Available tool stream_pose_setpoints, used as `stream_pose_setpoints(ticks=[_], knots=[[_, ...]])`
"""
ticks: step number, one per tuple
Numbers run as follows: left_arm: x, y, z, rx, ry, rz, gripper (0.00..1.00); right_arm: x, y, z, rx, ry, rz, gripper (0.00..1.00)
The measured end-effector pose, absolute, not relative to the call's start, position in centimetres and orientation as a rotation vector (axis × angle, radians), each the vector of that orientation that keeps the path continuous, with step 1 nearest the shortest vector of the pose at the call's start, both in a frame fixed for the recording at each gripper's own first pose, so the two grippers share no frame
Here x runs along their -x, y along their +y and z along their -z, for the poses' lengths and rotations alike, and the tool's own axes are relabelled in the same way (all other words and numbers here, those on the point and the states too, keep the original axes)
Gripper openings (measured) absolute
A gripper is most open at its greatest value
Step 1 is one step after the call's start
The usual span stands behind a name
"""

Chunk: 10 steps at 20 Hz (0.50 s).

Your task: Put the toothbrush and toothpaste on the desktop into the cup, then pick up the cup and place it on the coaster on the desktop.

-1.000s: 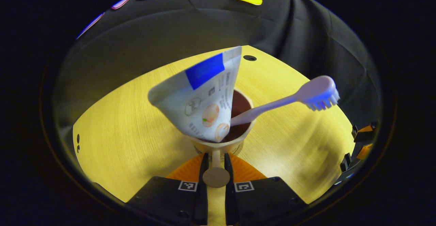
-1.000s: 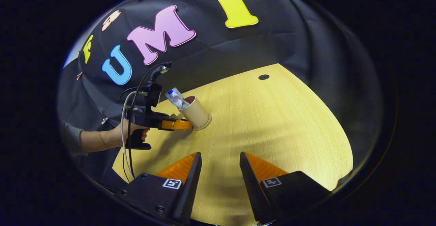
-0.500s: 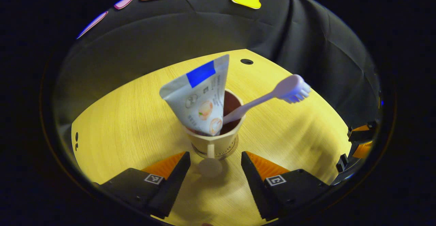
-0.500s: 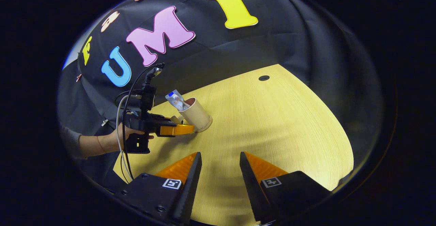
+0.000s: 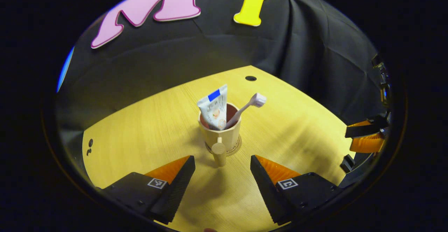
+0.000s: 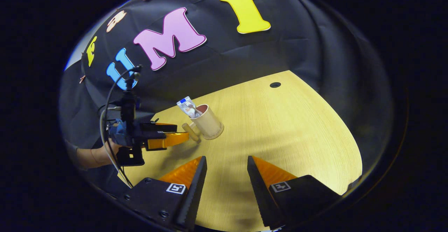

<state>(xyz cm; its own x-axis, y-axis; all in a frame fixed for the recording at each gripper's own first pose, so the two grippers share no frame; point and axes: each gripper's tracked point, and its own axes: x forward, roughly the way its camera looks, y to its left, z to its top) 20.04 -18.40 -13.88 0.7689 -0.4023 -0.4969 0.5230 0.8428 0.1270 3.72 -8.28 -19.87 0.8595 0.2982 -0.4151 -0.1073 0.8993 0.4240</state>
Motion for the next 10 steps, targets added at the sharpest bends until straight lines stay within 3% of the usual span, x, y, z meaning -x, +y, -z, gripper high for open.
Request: stream_pose_setpoints(ticks=[5, 6, 7, 10], knots=[[-16.1, -15.9, 9.4, -0.267, 0.347, 0.455, 0.98, -3.6, -7.0, 17.3, -0.386, 0.466, -0.223, 0.79], [-15.0, -15.6, 8.8, -0.262, 0.330, 0.452, 0.98, -3.5, -6.7, 16.5, -0.381, 0.459, -0.227, 0.70], [-14.0, -15.3, 8.3, -0.257, 0.314, 0.452, 0.98, -3.4, -6.4, 16.0, -0.373, 0.451, -0.231, 0.82], [-11.3, -14.8, 6.9, -0.212, 0.273, 0.447, 0.98, -2.9, -5.3, 14.4, -0.344, 0.434, -0.243, 0.83]])
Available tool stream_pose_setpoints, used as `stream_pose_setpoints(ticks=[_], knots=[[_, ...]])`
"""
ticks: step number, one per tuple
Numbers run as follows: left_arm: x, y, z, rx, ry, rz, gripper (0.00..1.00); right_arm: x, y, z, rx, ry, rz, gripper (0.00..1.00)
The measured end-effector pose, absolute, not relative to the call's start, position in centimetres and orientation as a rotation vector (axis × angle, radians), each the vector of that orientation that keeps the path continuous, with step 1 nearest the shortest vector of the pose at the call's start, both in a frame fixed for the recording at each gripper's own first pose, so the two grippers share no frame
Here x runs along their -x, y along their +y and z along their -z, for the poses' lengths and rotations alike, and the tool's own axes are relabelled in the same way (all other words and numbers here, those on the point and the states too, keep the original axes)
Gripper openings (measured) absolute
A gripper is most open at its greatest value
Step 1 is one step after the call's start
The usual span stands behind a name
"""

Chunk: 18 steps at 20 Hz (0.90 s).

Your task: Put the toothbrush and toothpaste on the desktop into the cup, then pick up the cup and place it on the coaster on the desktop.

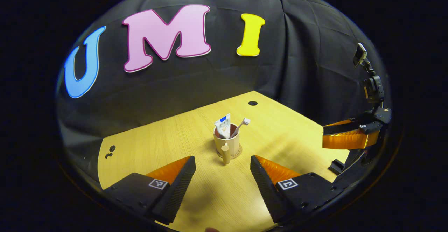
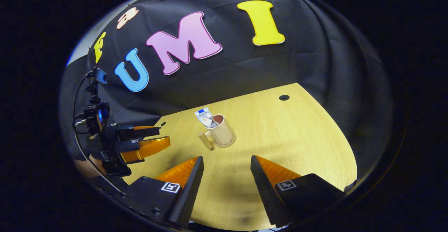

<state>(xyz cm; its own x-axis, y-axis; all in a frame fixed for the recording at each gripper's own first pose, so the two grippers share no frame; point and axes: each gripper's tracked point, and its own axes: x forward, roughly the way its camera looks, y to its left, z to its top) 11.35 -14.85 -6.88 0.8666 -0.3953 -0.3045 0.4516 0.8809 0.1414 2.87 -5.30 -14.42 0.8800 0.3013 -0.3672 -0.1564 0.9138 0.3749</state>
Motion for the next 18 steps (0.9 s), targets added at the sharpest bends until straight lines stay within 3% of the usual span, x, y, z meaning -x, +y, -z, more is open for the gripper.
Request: stream_pose_setpoints(ticks=[2, 5, 18], knots=[[-10.2, -14.3, 6.4, -0.163, 0.254, 0.435, 0.98, -2.4, -4.6, 13.6, -0.329, 0.423, -0.248, 0.94], [-8.6, -13.4, 5.8, -0.109, 0.237, 0.429, 0.98, -1.5, -3.3, 12.7, -0.308, 0.416, -0.260, 0.98], [-4.3, -6.9, 6.2, -0.055, 0.220, 0.388, 0.98, 0.8, 1.7, 10.0, -0.276, 0.385, -0.280, 0.98]])
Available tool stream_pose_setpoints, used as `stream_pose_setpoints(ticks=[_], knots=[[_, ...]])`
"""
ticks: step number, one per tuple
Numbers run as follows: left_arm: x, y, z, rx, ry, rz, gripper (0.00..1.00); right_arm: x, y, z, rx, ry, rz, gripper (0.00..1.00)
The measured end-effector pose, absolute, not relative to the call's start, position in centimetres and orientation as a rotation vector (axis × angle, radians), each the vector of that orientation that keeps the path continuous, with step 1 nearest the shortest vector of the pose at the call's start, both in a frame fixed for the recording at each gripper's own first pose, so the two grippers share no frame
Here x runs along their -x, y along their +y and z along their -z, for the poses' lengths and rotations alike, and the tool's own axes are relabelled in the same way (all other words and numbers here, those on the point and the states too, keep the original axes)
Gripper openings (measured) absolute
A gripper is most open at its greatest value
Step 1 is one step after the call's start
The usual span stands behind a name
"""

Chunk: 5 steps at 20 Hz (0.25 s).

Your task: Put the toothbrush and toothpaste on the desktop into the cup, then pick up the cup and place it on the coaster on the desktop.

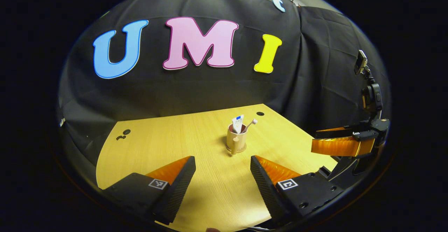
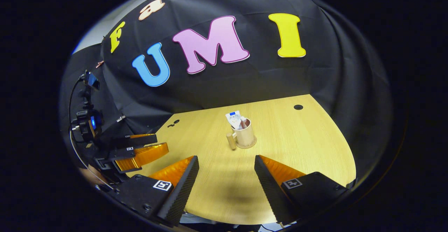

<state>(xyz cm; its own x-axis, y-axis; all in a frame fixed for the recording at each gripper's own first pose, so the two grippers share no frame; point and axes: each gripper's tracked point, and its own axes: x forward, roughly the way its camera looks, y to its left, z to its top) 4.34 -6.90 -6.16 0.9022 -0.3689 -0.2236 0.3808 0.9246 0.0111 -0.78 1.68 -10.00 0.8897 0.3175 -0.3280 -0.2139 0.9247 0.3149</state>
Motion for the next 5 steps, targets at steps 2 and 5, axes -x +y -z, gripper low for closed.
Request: stream_pose_setpoints(ticks=[2, 5], knots=[[-4.06, -6.37, 6.18, -0.053, 0.216, 0.392, 0.98, 0.98, 2.08, 9.74, -0.274, 0.379, -0.274, 0.98], [-3.85, -5.64, 6.29, -0.053, 0.212, 0.396, 0.98, 1.26, 2.57, 9.71, -0.266, 0.378, -0.266, 0.98]])
